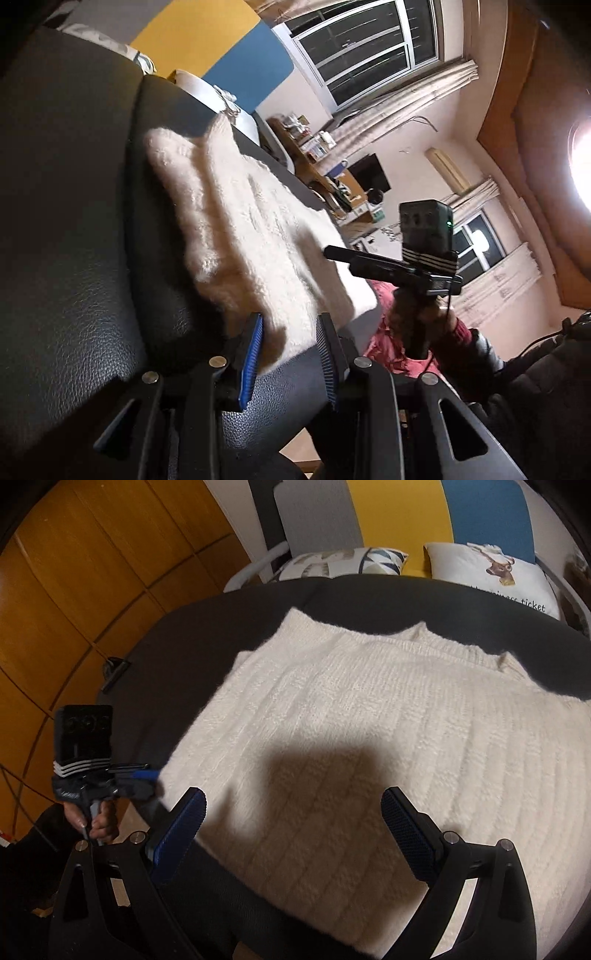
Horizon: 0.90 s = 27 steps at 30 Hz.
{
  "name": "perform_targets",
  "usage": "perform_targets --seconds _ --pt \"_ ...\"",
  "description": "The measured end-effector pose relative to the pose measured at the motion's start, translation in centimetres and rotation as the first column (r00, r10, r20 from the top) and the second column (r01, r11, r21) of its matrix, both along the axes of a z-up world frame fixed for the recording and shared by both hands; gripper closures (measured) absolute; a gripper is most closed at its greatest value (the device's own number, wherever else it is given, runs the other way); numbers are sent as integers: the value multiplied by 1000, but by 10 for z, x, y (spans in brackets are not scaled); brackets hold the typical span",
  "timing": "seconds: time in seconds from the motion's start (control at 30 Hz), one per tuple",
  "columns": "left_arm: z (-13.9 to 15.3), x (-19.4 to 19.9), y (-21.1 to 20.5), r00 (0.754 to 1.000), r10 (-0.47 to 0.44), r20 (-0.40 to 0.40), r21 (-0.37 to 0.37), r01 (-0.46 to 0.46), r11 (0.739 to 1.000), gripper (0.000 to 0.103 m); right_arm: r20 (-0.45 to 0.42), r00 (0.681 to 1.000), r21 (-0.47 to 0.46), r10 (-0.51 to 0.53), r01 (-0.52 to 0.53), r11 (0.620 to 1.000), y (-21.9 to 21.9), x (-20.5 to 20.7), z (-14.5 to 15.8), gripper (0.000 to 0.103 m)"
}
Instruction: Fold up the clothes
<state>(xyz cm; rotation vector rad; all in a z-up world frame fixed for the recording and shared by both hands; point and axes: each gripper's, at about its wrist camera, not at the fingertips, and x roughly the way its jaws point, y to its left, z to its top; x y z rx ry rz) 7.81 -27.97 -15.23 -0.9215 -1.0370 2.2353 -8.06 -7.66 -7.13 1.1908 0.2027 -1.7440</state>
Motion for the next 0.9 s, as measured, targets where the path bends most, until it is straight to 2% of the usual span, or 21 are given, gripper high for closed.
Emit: perform_targets --seconds 0.1,0.27,0.3,0.37,0.4,0.47,0.57,0.6,0.67,0.7,0.77,0.8,0.9 --pt "-5 -6 0 1000 -25 14 17 25 1000 75 4 1000 -21 -4 4 1000 -5 -2 6 5" --pt "-5 -17 25 982 -184 38 -30 185 982 77 -39 999 -6 37 -37 999 -24 -3 18 5" --pt "-1 -17 29 978 -207 22 -39 208 977 89 -62 997 20 52 -51 998 -32 -3 18 5" --pt "14 -13 33 970 -239 -44 -49 236 970 98 -114 990 89 85 -75 993 -48 -2 16 5" --pt "25 -9 33 964 -250 -92 -51 247 968 97 -137 985 131 102 -84 988 -57 -1 13 5" --pt "43 -1 35 953 -261 -152 -100 248 963 98 -173 975 216 141 -102 971 -73 0 3 5" --pt "28 0 53 948 -315 -52 -206 299 932 98 -182 967 341 181 -110 933 -92 0 -23 4" --pt "22 1 59 943 -331 -12 -239 319 917 98 -188 967 351 173 -98 931 -96 -1 -29 0" --pt "8 7 68 938 -345 43 -269 344 900 98 -194 969 343 154 -80 936 -98 -1 -32 0" --pt "5 9 68 940 -337 46 -250 338 907 98 -188 971 341 148 -77 937 -98 -3 -32 0" --pt "2 10 59 962 -270 30 -187 271 944 96 -187 971 332 150 -81 940 -95 -3 -32 0" --pt "2 11 53 975 -224 19 -157 224 962 88 -189 971 325 148 -81 942 -94 -3 -33 0" --pt "-3 8 47 986 -168 2 -54 168 984 82 -193 974 304 120 -57 951 -90 -4 -33 0"
